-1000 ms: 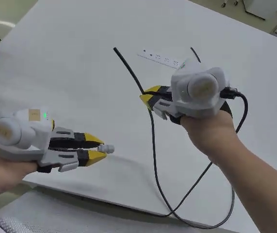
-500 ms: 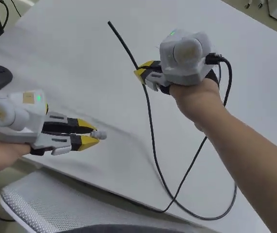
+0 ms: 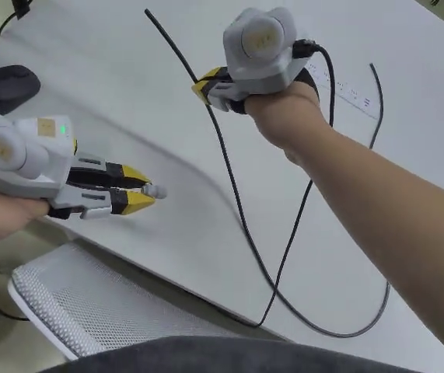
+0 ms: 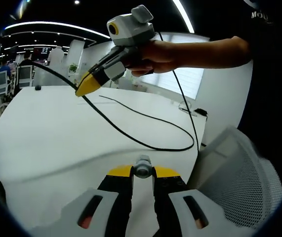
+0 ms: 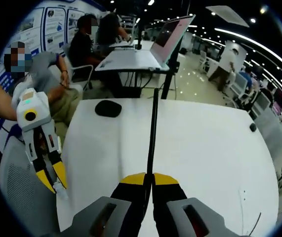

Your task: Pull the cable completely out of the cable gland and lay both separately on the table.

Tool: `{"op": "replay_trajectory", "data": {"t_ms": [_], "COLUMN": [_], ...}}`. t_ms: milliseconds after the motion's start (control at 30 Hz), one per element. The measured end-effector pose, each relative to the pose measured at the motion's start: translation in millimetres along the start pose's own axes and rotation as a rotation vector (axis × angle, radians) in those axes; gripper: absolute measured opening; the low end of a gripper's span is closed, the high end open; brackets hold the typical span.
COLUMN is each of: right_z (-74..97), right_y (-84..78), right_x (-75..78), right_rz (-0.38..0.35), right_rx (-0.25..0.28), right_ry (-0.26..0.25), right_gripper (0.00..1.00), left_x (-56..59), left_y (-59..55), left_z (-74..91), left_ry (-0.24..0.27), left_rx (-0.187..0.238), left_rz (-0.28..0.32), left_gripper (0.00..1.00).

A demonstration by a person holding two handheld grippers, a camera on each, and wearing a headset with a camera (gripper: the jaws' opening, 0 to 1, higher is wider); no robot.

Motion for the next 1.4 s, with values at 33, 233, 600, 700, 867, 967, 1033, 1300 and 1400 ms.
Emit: {"op": "replay_trajectory", "data": {"t_ms": [33,233,600,700,867,967,1033,1300,1400], "right_z": [-11.4,-46.4,-90.3,-96.1,-106.3,-106.7,-107.2,-109.3,-110.0], "right_y": [-0.9,5.9,-5.4,-7.3,-13.6,-16.0,-17.0,-18.0,-18.1], "right_x": [-2.7,-20.4,-42.5,-45.8,-46.5,-47.6,-49.7,-57.4,-56.2], "right_rz": [0.011,0.075,0.113,0.121,0.131,0.129,0.127,0.147,0.129], "right_rx": [0.002,-0.028,-0.099,-0.114,-0.131,-0.133,-0.135,-0.153,-0.145], "right_ry": [0.016,0.097,0.165,0.176,0.177,0.175,0.177,0.180,0.175], "right_gripper": [0.00,0.00,0.00,0.00,0.00,0.00,0.00,0.00,0.00], "left_x": [-1.9,-23.8,-44.6,-46.4,-50.3,-51.2,-52.3,-60.0,-58.4], "left_y": [-2.1,-17.1,-41.4,-46.2,-50.0,-53.2,-53.8,-53.6,-56.0], "left_z": [-0.2,6.1,12.9,13.9,14.6,12.8,12.0,12.7,11.6], "left_ry": [0.009,0.123,0.163,0.167,0.181,0.184,0.189,0.238,0.232], "left_rx": [0.001,-0.014,-0.015,-0.014,0.001,-0.014,-0.016,-0.030,-0.054], "left_rz": [0.002,0.018,0.058,0.075,0.090,0.084,0.083,0.065,0.056], "left_gripper": [0.15,0.15,0.15,0.15,0.16,0.16,0.16,0.16,0.16]}}
Point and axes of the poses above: the centre of the closed fingertips' face, and the gripper's own axes: z roughly backward along the fingers, x roughly to its right, y roughly out of its top, the point moved 4 cm from there along z, roughly backward along the fingers, and after that the axes turned 5 degrees about -y, right-handed, at the moved point
